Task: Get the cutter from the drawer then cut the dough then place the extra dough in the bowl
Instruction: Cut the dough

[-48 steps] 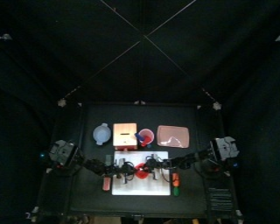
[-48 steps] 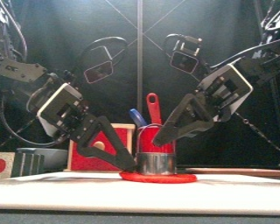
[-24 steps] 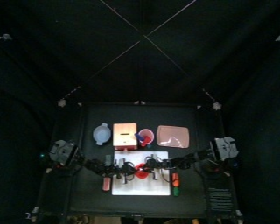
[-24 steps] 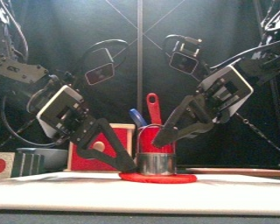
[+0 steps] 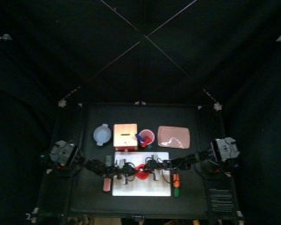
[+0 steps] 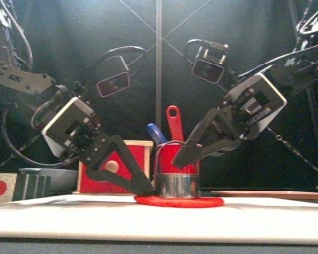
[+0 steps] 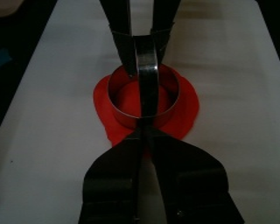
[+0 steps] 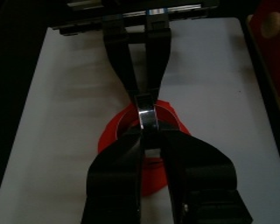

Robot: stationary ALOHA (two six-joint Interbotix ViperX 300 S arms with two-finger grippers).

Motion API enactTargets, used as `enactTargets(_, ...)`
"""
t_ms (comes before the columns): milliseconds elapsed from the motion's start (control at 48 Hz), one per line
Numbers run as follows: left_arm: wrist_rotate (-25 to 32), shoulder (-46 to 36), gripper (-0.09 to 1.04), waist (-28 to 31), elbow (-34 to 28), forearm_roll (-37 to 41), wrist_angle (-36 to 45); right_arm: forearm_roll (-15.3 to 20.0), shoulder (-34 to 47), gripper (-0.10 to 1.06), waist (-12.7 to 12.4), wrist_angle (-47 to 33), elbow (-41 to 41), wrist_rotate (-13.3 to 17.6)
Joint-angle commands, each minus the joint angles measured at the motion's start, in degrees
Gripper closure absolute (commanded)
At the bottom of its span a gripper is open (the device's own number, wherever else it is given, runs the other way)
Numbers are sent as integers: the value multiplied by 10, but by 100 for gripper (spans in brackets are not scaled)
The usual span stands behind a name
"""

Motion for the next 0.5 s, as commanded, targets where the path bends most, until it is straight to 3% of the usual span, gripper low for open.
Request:
enactTargets(21,1,-4,39,4,-6,-1,1,3,-16,47,-3,-2,-10,2)
enactTargets(500,0,-4,39,4,-6,-1,4,3,-58,47,-21,-3,10,2)
